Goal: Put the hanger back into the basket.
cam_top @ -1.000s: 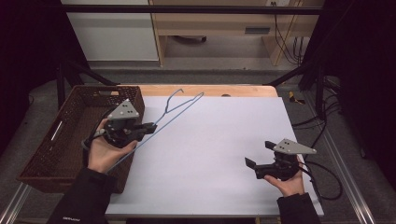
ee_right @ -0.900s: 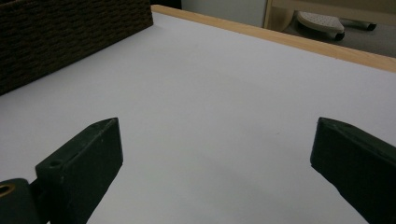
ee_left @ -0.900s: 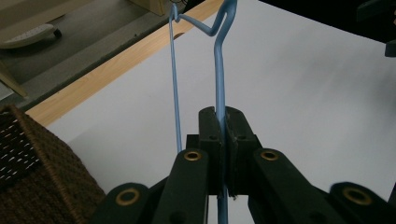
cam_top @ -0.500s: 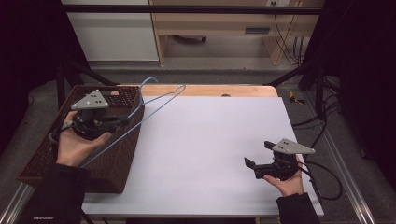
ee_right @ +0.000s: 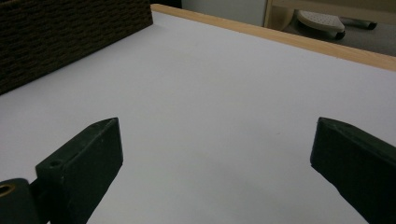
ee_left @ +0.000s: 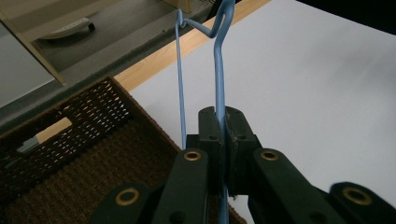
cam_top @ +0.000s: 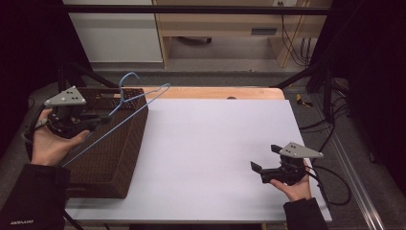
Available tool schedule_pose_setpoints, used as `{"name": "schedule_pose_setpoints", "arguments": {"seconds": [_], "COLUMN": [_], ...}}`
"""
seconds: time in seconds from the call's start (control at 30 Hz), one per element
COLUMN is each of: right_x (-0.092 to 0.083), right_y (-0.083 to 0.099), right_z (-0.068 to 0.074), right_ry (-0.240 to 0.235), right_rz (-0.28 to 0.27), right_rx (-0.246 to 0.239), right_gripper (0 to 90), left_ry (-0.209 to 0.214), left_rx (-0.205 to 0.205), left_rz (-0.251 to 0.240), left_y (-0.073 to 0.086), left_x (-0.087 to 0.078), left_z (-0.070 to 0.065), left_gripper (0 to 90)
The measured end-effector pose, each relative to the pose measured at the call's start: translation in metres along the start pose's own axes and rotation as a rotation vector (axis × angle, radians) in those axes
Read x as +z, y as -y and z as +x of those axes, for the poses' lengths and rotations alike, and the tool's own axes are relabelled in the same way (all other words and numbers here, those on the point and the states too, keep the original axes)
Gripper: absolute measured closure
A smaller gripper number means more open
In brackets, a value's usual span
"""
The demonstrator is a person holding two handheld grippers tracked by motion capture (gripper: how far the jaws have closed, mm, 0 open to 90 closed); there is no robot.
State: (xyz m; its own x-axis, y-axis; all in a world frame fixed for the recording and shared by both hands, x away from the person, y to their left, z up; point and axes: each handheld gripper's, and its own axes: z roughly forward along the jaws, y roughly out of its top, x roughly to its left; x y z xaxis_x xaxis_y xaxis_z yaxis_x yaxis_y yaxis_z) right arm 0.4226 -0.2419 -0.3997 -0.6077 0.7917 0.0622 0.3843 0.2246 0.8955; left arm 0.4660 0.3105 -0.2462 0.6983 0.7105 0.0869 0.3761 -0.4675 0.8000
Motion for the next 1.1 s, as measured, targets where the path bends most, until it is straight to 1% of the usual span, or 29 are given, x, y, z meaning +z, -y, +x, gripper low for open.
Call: {"name": "schedule_pose_setpoints", "arguments": {"seconds": [0.1, 0.2, 0.3, 0.47, 0.57, 0.7, 0.77, 0.93, 1.1], "right_x": [0.0, -0.001, -0.001, -0.001, -0.001, -0.001, -0.001, -0.001, 0.0], "right_y": [0.0, 0.0, 0.0, 0.0, -0.001, 0.0, 0.0, 0.0, 0.0], "right_z": [0.0, -0.001, -0.001, 0.0, 0.0, 0.0, 0.0, 0.0, 0.0], "right_ry": [0.0, -0.002, -0.003, -0.005, -0.005, -0.007, -0.006, -0.006, -0.005], "right_rz": [-0.008, -0.011, -0.012, -0.011, -0.011, -0.012, -0.01, -0.009, -0.008], "right_rx": [-0.005, -0.004, -0.002, -0.002, -0.002, -0.003, -0.006, -0.007, -0.007], "right_gripper": [2.8, 2.5, 2.4, 2.4, 2.4, 2.4, 2.4, 2.4, 2.4], "left_ry": [-0.007, -0.017, -0.026, -0.046, -0.054, -0.068, -0.074, -0.094, -0.107], "left_rx": [-0.01, -0.03, -0.035, -0.072, -0.08, -0.106, -0.118, -0.144, -0.153], "left_rz": [0.001, 0.001, 0.004, -0.01, -0.006, -0.002, -0.003, 0.015, 0.037], "left_y": [0.004, 0.009, 0.013, 0.021, 0.026, 0.036, 0.039, 0.052, 0.062], "left_x": [-0.003, -0.004, -0.006, -0.01, -0.012, -0.014, -0.014, -0.014, -0.01], "left_z": [0.007, 0.015, 0.022, 0.032, 0.039, 0.05, 0.054, 0.064, 0.069], "left_gripper": [87.0, 86.9, 87.0, 86.9, 87.0, 87.0, 87.0, 87.0, 87.0]}}
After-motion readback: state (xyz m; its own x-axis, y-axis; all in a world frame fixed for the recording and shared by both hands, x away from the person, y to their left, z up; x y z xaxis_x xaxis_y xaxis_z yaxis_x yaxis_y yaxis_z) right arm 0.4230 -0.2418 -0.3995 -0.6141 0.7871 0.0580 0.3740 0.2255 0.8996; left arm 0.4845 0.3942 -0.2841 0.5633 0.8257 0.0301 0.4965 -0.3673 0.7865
